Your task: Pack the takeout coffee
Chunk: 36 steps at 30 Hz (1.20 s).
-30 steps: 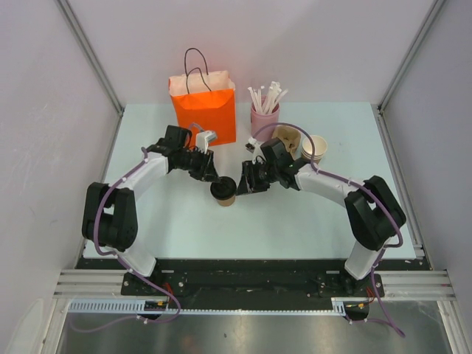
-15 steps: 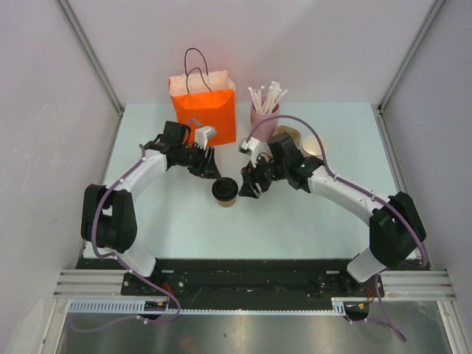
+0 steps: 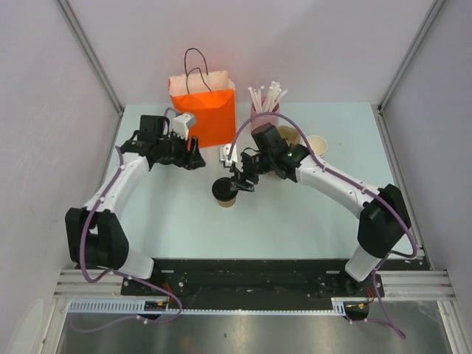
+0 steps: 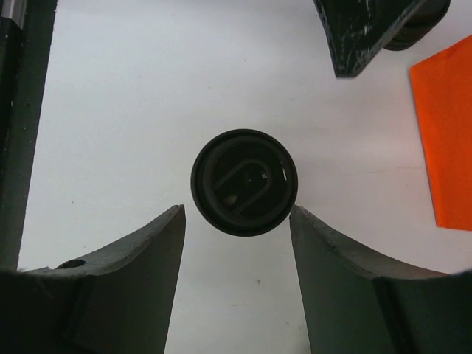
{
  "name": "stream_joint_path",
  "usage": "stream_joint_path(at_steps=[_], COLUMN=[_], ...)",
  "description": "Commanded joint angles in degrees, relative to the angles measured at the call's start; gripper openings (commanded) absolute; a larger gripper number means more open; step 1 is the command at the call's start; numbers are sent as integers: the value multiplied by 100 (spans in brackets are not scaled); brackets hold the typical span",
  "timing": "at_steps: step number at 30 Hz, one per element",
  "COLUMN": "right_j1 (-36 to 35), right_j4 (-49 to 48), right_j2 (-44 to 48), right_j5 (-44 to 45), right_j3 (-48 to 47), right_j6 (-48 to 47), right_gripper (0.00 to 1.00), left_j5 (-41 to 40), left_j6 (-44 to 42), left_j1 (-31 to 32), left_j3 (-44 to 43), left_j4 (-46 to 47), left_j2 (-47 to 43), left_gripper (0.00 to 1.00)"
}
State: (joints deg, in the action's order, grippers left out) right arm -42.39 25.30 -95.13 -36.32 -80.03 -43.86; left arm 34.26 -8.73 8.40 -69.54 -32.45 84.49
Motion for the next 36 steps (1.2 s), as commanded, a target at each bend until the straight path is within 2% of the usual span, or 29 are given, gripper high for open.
stream_joint_path(at_steps=[1, 5, 8, 10, 11, 12, 14, 18, 22, 25, 29, 32, 36], right_j1=[143, 398, 757, 934, 1126, 1215, 1469, 1699, 1778, 1761, 1699, 1445, 1207], right_j4=[168, -6, -78, -34, 10, 45, 80, -51, -26, 212, 467, 634, 976], right_j2=[-119, -207, -470, -778, -883, -1102, -1288, -1570, -1806, -1956, -2114, -2141, -2281], right_j5=[-34, -43, 519, 1256, 1519, 1966, 2242, 2304, 2760, 3550, 4367, 4921, 5187], right_j3=[-425, -610, -1092, -1609, -1778, -1910, -2279, -2579, -2816, -3071, -2905, -2633, -2491], right_j6=[218, 841, 1910, 2467, 3035, 3276, 3907, 4359, 4569, 4833, 5509, 5739, 5950], right_gripper=[64, 67, 70, 70, 71, 84, 94, 93, 94, 88, 72, 71, 71], left_j5=[-506, -832, -939, -956, -974, -1009, -1131, -1229, -1510, -1650, -1677, -1563, -1536], left_j6=[-252, -401, -384, -340, -314, -305, -278, -357, -454, -463, -323, -261, -304], left_j1=[-277, -374, -392, -401, -410, -401, -410, -401, -410, -401, -401, -401, -410], left_j3=[-463, -1095, -1333, -1369, -1361, -1361, -1361, -1492, -2123, -2545, -2819, -2820, -2688], left_j4=[-42, -51, -60, -60, -51, -69, -69, -69, -60, -60, -60, -51, -60], left_j2=[-432, -521, -504, -504, -495, -503, -477, -407, -170, 58, 252, 305, 296], left_gripper=[65, 69, 72, 76, 76, 77, 80, 82, 83, 83, 83, 83, 83])
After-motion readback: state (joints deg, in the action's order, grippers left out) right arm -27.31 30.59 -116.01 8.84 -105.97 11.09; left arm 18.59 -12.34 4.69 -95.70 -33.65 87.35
